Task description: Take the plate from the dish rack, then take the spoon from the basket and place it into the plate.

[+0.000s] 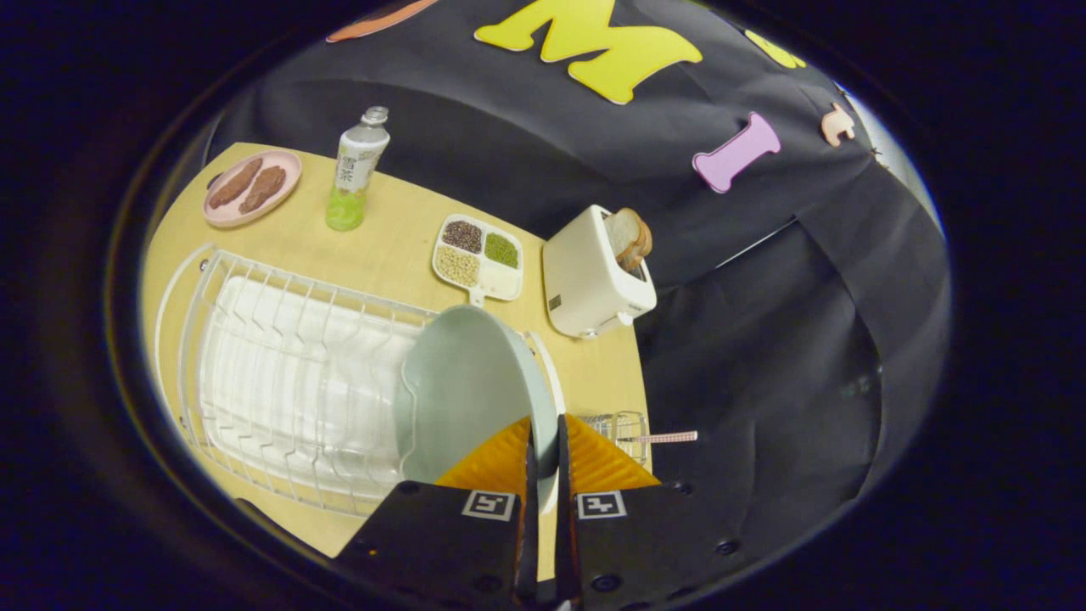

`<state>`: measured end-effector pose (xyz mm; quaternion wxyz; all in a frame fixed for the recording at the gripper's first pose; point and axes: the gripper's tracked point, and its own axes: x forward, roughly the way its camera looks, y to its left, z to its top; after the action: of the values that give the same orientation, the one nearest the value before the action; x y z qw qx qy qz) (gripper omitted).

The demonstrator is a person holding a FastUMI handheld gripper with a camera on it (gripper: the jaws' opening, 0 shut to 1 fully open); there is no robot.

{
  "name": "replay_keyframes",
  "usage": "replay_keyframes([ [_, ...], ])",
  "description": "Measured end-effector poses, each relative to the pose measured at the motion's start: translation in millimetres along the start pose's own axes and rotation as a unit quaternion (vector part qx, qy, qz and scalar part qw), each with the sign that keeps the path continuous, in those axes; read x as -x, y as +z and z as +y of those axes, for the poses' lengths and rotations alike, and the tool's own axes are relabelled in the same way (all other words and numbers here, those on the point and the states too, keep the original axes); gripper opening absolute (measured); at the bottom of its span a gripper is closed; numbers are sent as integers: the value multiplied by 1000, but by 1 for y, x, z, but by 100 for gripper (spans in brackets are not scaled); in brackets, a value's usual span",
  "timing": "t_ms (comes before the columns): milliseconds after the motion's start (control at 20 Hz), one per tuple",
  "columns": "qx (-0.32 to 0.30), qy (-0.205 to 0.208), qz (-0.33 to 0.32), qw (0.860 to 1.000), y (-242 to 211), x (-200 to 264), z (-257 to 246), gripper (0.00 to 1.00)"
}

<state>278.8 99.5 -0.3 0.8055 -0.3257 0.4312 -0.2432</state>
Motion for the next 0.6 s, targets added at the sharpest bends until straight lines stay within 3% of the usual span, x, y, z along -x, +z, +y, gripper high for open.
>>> replay_keyframes([
  [200,-7,-51,-33,998,3,15,-2,13],
  [600,-51,-102,-83,990,-8,13,-10,12],
])
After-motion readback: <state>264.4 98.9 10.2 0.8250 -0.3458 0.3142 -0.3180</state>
